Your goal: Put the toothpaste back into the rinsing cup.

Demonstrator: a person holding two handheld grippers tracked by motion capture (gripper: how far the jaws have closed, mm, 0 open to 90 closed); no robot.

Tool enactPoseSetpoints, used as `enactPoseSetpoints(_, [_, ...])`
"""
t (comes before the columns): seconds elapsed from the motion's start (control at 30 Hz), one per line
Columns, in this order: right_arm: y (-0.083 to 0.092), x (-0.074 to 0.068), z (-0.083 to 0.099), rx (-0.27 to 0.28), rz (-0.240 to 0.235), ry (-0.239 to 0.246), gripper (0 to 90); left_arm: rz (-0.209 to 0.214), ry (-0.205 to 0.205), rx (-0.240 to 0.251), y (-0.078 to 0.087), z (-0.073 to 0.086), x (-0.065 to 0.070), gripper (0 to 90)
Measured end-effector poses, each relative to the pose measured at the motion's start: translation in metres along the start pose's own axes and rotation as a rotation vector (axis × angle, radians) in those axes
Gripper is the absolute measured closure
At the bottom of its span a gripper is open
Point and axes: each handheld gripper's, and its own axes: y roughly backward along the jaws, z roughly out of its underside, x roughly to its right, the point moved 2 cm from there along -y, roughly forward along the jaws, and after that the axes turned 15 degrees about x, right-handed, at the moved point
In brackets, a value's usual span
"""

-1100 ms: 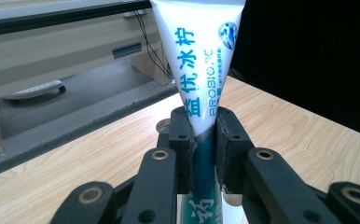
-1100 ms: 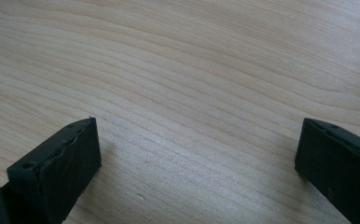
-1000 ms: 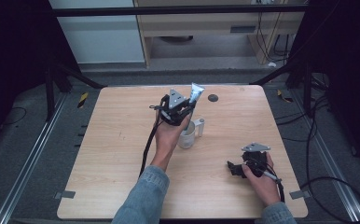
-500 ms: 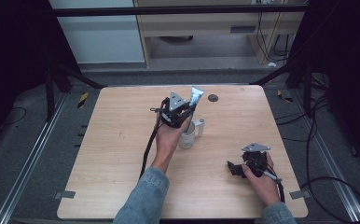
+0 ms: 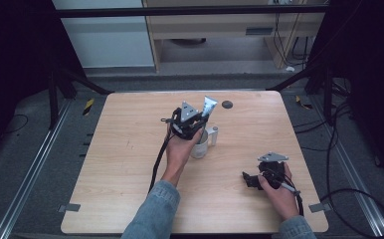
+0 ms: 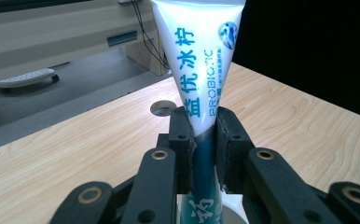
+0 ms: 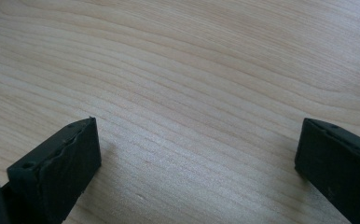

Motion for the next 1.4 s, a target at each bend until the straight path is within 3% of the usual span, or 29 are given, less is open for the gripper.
enactPoseSetpoints(1.4, [0.0,0.0,0.0,-0.002,0.001,0.001,0.4,-0.01,-0.009,-0.07,0.003,0.022,0.001,77.9])
